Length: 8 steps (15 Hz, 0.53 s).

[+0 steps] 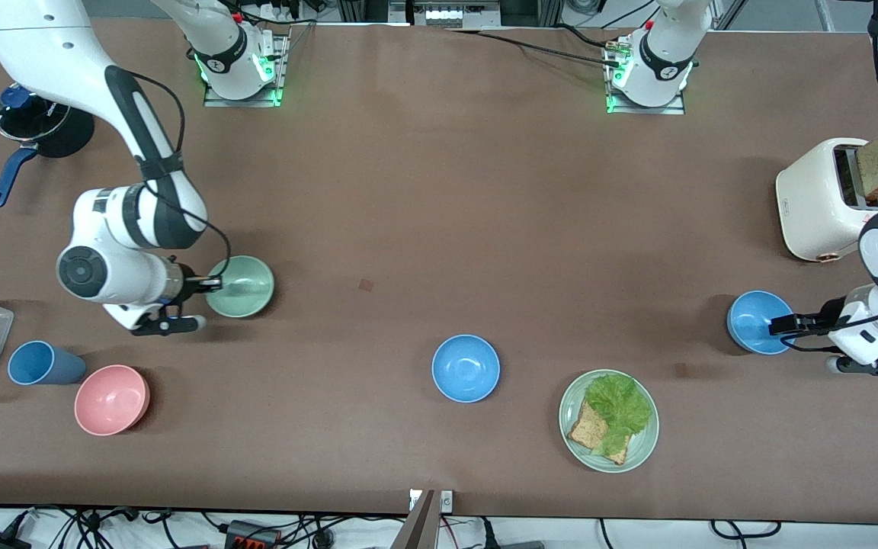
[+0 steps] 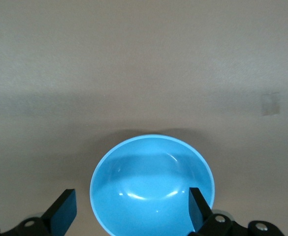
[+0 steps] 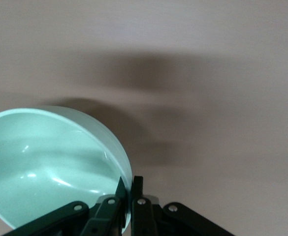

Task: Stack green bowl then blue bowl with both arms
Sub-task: 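Grasp the green bowl with the right gripper while the left gripper grasps the blue bowl, then slide the green bowl toward the table middle with the right gripper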

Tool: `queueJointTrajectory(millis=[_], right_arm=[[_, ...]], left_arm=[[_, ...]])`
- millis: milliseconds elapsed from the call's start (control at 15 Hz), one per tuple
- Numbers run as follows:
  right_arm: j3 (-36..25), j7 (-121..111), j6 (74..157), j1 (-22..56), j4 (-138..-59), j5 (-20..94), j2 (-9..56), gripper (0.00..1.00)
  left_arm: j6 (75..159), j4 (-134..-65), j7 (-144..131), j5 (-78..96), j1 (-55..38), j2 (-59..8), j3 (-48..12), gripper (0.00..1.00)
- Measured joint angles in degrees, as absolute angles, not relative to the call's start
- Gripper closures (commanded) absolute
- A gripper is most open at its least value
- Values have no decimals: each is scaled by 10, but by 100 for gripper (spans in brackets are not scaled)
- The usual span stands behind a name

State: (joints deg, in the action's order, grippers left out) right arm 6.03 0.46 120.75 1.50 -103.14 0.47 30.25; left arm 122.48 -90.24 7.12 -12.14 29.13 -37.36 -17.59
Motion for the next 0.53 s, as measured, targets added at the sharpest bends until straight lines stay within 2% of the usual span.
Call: queueJointTrajectory(millis=[200, 333, 467, 533], right_arm=[[131, 87, 1197, 35, -1011, 23, 302, 100], [148, 159, 1197, 87, -1001, 24, 302, 100], [149, 225, 1200, 149, -996, 26, 304, 100], [149, 252, 1205, 173, -996, 28, 306, 100]], left_arm=[[1265, -926, 71, -152, 301, -375, -176, 0], [1285, -943, 76, -158, 309, -376, -176, 1], [1312, -955, 101, -159, 318, -383, -175, 11], [1324, -959, 112, -159, 323, -389, -175, 24]])
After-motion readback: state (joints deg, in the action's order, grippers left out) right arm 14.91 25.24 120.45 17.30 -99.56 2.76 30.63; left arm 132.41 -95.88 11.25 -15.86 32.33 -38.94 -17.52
